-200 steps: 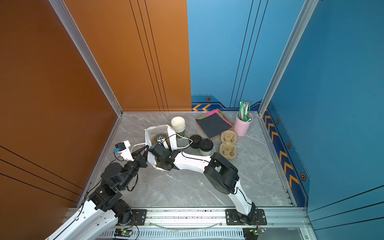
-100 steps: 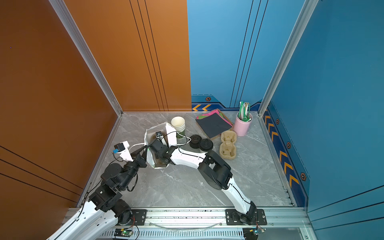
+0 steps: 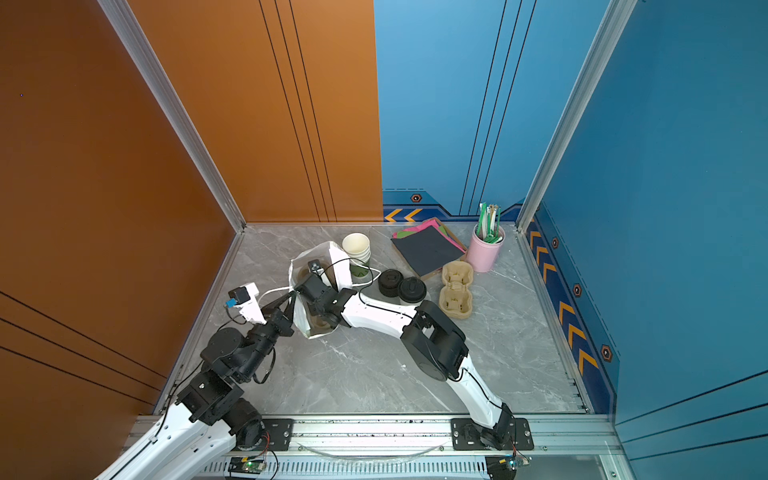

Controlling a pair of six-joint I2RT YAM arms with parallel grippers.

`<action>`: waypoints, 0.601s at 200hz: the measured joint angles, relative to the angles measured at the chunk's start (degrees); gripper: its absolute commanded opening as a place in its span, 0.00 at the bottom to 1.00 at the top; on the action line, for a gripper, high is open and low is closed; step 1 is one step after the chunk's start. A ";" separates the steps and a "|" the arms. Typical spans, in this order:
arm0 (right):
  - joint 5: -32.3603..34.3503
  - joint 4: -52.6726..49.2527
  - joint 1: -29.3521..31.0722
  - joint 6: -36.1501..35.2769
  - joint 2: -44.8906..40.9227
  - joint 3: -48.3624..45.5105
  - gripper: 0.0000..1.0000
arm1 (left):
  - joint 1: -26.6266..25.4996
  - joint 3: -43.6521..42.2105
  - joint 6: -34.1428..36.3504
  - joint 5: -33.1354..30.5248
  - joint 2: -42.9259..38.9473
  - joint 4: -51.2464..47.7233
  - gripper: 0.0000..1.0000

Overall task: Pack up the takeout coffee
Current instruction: 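Push the pulp carrier down to the bag bottom with the right gripper, then open the right gripper and lift it out of the bag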

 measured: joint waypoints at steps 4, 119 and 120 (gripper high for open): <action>-0.04 -0.02 0.09 -0.13 -0.28 0.00 0.34 | 0.00 0.00 0.00 0.17 -0.02 0.00 0.00; -3.15 -5.22 -0.37 -1.31 5.92 12.09 0.34 | -0.22 -0.79 0.63 0.98 -0.26 -0.90 0.00; -3.15 -5.22 -0.42 -1.33 6.01 12.15 0.34 | -0.22 -0.81 0.63 1.01 -0.26 -0.90 0.00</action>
